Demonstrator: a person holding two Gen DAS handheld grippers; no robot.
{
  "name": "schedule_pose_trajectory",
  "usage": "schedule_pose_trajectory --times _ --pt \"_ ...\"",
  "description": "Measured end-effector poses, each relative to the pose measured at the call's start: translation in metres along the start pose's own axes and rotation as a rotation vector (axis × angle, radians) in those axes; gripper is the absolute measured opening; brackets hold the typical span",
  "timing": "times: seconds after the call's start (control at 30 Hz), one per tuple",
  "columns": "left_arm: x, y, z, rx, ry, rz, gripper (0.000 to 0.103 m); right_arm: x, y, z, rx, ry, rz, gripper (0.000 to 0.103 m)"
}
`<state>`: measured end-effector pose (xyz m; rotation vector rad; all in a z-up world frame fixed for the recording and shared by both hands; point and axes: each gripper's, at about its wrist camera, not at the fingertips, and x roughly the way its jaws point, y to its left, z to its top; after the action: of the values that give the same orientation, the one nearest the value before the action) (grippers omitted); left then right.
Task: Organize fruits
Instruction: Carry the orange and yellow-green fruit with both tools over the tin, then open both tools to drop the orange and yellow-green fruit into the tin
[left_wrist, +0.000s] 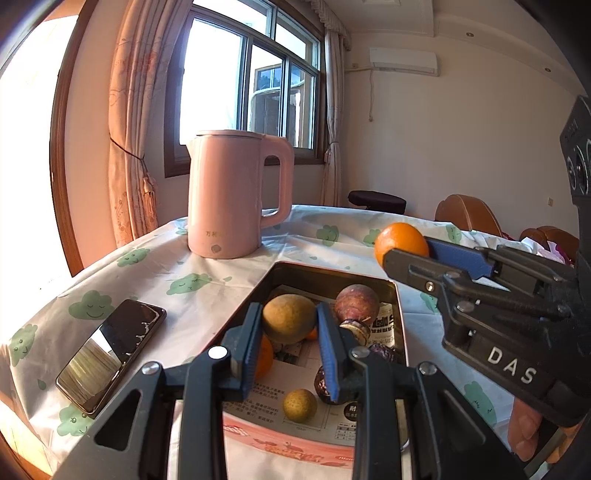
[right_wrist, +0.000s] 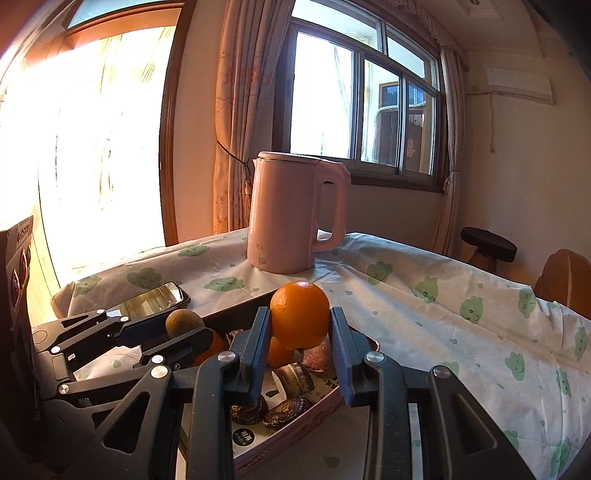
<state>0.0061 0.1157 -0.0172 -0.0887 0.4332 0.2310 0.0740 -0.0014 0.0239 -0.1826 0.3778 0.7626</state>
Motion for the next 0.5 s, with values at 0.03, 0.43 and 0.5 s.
schedule_pose_trajectory --times 0.03,0.43,0.5 --pt "0.0 0.001 0.0 0.0 0.001 0.001 0.031 0.002 0.001 0.0 -0.001 0.004 0.002 0.033" --pt "0.002 0.007 -0.007 -0.003 0.031 0.002 0.031 0.022 0.01 -0.005 -0.003 0.072 0.023 0.034" --pt "0.002 0.007 -0.008 -0.002 0.037 0.002 0.031 0.026 0.01 -0.005 -0.002 0.089 0.028 0.034"
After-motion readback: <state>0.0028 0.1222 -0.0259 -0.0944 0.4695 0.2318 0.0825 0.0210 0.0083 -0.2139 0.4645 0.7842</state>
